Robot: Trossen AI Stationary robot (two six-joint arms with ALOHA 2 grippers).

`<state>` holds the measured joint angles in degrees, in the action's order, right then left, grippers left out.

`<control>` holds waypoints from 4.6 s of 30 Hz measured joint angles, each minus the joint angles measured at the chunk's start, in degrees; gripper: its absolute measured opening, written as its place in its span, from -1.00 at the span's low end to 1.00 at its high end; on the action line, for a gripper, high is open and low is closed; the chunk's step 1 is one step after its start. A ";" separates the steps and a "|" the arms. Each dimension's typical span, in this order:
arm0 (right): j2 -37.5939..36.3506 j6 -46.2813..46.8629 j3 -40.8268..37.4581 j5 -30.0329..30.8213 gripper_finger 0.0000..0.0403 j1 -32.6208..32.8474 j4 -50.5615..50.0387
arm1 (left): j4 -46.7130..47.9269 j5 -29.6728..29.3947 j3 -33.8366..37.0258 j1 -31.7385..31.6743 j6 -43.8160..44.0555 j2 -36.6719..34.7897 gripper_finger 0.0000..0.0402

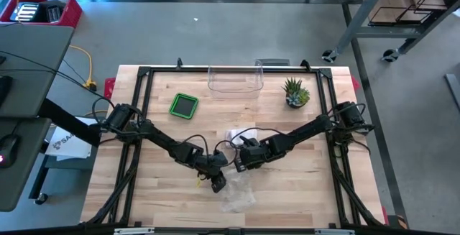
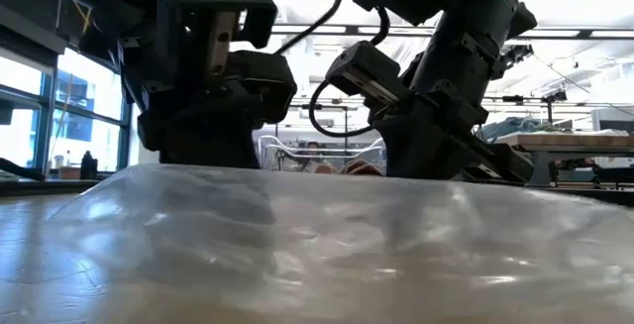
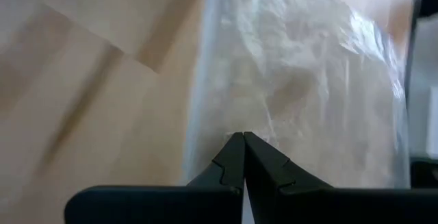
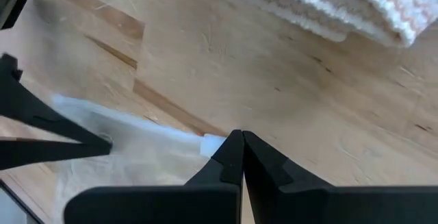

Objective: Roll bandage
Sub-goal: Open the transparent zip bag

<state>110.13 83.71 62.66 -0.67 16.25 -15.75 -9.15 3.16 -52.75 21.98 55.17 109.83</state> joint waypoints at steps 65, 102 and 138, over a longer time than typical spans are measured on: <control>-1.52 6.25 -0.11 4.14 -1.00 4.44 5.29 | -0.12 -7.17 0.07 1.89 0.48 0.25 -1.00; -0.61 16.99 -0.16 7.79 -1.00 7.07 3.01 | 1.84 0.49 0.15 -1.32 -14.89 0.06 -1.00; -1.05 13.44 -0.16 6.31 -1.00 5.86 1.68 | 0.49 -1.60 0.22 -1.34 -13.80 0.15 -1.00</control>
<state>109.07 97.15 62.50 5.65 22.11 -14.07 -8.67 1.56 -52.53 20.64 41.37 109.97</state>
